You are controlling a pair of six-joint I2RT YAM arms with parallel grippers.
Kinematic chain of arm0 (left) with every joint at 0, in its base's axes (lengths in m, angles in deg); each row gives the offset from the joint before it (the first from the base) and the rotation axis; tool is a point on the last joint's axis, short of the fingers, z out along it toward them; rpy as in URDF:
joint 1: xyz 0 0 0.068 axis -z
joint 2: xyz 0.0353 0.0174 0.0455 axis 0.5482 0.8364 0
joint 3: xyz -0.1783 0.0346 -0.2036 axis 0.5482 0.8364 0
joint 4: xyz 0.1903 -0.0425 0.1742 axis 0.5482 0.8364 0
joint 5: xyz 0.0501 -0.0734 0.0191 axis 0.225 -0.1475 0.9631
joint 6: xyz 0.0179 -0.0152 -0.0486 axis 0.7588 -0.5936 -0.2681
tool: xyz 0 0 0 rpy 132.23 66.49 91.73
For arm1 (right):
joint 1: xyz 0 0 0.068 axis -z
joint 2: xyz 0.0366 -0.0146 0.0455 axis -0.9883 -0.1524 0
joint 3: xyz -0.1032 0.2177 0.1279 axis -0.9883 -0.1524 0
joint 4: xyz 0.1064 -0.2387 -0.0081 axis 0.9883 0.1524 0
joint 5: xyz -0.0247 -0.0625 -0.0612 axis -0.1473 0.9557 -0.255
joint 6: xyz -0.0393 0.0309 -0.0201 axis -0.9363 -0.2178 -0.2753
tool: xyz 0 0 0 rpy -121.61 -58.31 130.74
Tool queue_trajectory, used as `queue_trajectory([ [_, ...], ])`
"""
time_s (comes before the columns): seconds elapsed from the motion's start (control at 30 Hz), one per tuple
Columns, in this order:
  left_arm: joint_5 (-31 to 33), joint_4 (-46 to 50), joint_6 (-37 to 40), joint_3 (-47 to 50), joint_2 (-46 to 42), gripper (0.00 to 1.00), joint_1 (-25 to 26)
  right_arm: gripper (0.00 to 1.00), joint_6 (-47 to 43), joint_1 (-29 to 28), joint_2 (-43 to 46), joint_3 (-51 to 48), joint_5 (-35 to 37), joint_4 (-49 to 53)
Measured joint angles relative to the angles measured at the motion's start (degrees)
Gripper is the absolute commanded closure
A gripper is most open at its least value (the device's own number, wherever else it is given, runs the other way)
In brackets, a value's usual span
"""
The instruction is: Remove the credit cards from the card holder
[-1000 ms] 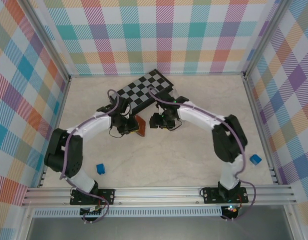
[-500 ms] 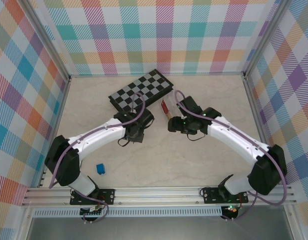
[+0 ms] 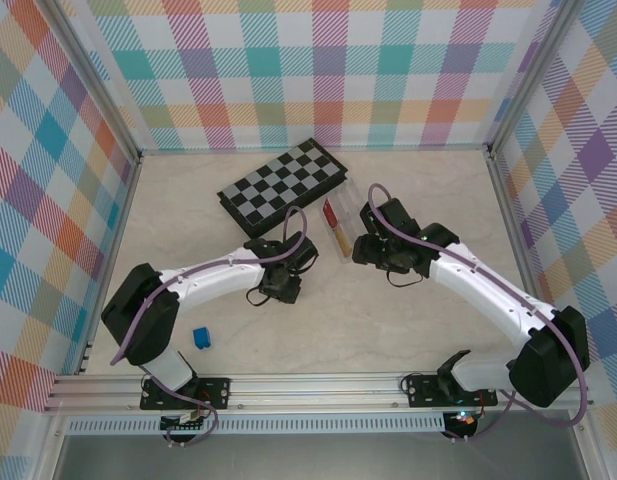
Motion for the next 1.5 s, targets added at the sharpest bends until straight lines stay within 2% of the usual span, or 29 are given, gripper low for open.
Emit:
queue_trajectory([
  [0.1,-1.49,-1.03,-0.59,0.83,-1.18,0.47,0.00,0.31,-0.04,0.00,-0.11,0.00,0.00,-0.02],
  [0.2,-2.97,-1.73,-1.84,1.64,-3.91,0.29,-0.09,0.35,-0.28,0.00,-0.94,0.02,-0.87,-0.24],
  [0.33,-5.03,-2.64,-4.66,3.58,-10.21,0.18,-1.55,0.38,-2.01,-0.07,-5.29,0.37,-4.85,-1.20],
  [0.57,-5.97,-4.20,-13.70,11.65,-22.58,0.01,-10.95,0.36,-6.05,-3.67,-19.91,9.57,-9.64,-1.25],
  [0.8,-6.03,-3.21,-18.21,18.36,-29.22,0.00,-16.81,0.34,-8.17,-9.18,-36.17,22.86,-9.16,-0.28],
  [1.03,-7.15,-1.79,-19.21,19.37,-31.89,0.00,-21.99,0.33,-9.01,-11.10,-47.95,32.22,-7.41,4.26],
  [1.3,-11.30,-2.01,-20.61,20.79,-30.80,0.00,-22.56,0.35,-8.41,-11.17,-50.31,35.30,-4.20,8.52],
  [1.5,-15.30,-2.91,-22.97,21.44,-30.01,0.00,-22.58,0.37,-5.01,-11.15,-45.64,28.35,-1.68,8.55],
])
